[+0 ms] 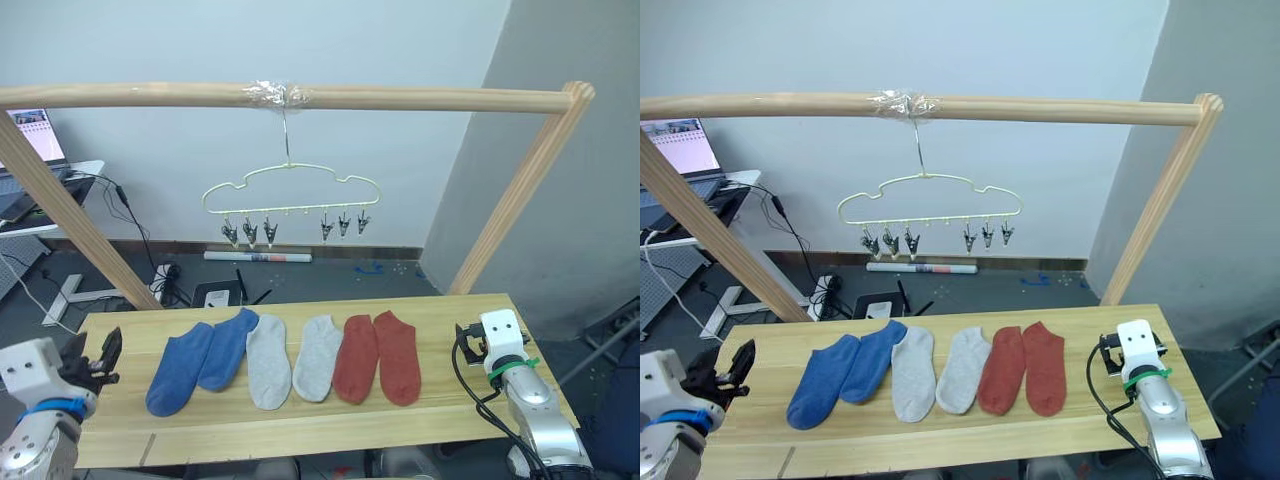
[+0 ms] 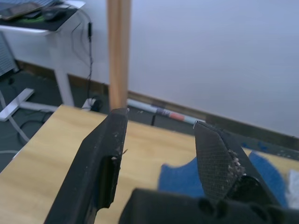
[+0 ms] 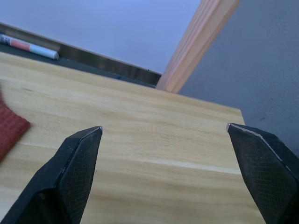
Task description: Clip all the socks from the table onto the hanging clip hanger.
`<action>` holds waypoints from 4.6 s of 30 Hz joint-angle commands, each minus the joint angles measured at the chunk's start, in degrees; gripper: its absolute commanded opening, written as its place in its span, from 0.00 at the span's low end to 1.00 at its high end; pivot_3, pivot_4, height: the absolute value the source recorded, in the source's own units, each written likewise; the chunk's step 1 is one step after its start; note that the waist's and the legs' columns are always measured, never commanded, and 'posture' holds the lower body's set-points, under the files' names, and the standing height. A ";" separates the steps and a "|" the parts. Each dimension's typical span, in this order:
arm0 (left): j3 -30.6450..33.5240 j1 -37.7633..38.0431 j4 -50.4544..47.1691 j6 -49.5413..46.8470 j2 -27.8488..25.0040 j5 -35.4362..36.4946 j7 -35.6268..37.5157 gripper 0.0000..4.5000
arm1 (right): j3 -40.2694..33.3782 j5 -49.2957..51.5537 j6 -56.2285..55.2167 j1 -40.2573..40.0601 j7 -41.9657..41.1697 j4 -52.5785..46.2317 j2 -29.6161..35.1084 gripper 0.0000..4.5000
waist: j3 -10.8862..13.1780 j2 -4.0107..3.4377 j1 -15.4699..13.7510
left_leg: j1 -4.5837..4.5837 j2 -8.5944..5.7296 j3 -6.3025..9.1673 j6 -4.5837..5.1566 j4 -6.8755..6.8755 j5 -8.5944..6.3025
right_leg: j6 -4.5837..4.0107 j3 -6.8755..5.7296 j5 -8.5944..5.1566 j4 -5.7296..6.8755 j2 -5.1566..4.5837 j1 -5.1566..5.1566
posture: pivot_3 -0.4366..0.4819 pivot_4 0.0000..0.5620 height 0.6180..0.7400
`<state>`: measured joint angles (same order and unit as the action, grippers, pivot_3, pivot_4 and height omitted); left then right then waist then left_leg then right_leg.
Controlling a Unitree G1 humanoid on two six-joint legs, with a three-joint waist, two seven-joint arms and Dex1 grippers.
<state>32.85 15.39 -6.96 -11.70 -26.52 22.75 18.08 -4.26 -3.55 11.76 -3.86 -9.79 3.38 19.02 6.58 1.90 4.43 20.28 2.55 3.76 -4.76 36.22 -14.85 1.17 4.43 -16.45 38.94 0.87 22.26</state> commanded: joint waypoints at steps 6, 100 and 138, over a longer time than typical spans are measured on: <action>-5.91 -5.74 -10.67 -5.28 0.57 0.47 -1.69 0.59 | 2.39 7.58 2.50 9.56 -16.32 -8.01 5.44 0.99 | 2.13 0.09 -0.25 | -0.34 0.00 -0.44 0.04 -0.28 -0.04 | 0.27 0.71 0.15 0.02 0.10 0.04 | 0.56 0.28 1.00; -17.40 -35.61 -0.40 -3.89 0.77 -0.90 5.54 0.01 | 15.65 11.09 19.35 10.48 -9.90 -18.50 2.23 0.99 | 7.94 0.10 -4.06 | 1.72 -0.02 0.69 -0.16 -0.02 0.00 | 0.46 -0.60 0.31 0.03 -0.02 1.48 | 0.57 0.46 1.00; -16.94 -34.82 -1.96 -5.67 0.69 -0.47 5.23 0.00 | 15.83 6.71 22.86 9.30 -15.65 -0.43 4.79 0.58 | 7.94 0.11 -4.25 | 1.58 -0.06 0.70 -0.23 0.01 0.05 | 0.56 -0.57 0.25 -0.01 -0.02 1.26 | 0.59 0.45 1.00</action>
<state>14.52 -19.83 -6.78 -17.49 -25.02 21.77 23.28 11.66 3.15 33.01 7.38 -24.79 0.67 23.62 14.52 2.01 0.18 21.85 2.49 4.47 -4.99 36.23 -14.80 1.74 3.86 -16.20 38.94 0.85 23.52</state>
